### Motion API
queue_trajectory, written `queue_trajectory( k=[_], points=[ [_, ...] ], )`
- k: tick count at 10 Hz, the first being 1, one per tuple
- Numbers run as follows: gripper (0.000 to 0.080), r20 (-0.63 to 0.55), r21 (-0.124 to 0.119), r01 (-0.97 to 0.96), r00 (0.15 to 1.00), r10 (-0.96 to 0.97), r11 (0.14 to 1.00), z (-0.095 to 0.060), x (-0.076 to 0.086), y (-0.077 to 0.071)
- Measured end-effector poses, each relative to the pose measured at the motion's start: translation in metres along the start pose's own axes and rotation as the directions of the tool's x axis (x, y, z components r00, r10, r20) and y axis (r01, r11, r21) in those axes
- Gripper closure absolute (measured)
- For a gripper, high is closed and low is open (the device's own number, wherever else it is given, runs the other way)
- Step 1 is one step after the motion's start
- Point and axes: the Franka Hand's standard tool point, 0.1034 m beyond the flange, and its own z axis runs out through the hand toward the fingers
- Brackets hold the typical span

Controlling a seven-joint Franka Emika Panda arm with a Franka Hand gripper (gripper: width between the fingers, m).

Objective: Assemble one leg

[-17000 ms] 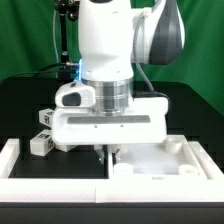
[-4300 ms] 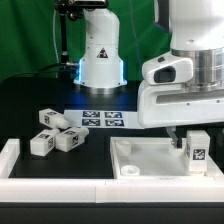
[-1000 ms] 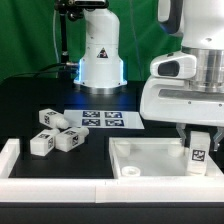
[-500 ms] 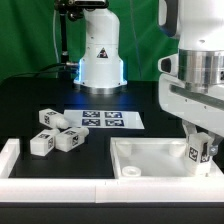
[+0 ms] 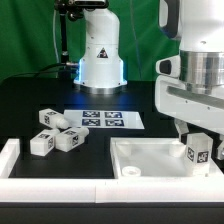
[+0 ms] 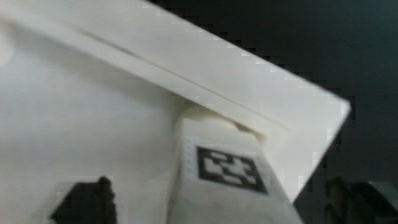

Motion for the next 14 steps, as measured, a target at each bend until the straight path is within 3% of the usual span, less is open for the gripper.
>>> queue_trajectory(
  k=[1, 5, 6, 7, 8, 9, 11, 14],
  points=[
    [0.0162, -0.006, -0.005, 0.172, 0.985, -0.172, 0.985, -0.0008, -0.0017, -0.0021],
    [0.0150, -0.002, -0.008, 0.450, 0.893, -0.450, 0.893, 0.0008, -0.0039, -0.0023],
    [0.0150, -0.001, -0.008, 0.530, 0.848, -0.530, 0.848, 0.0007, -0.0029, -0.0016],
    [0.0150, -0.004, -0.027, 0.680, 0.733, -0.680, 0.733, 0.0000, -0.0002, -0.0008],
    [0.0150, -0.002, -0.035, 0.742, 0.670, -0.742, 0.670, 0.0001, -0.0003, -0.0007],
    [0.0150, -0.002, -0.034, 0.722, 0.691, -0.723, 0.691, 0.0002, -0.0002, -0.0005],
    [0.0442, -0.003, -0.034, 0.712, 0.702, -0.712, 0.702, 0.0003, 0.0000, -0.0003],
    [0.0514, -0.011, -0.033, 0.540, 0.841, -0.540, 0.841, 0.0002, 0.0000, -0.0005]
  ],
)
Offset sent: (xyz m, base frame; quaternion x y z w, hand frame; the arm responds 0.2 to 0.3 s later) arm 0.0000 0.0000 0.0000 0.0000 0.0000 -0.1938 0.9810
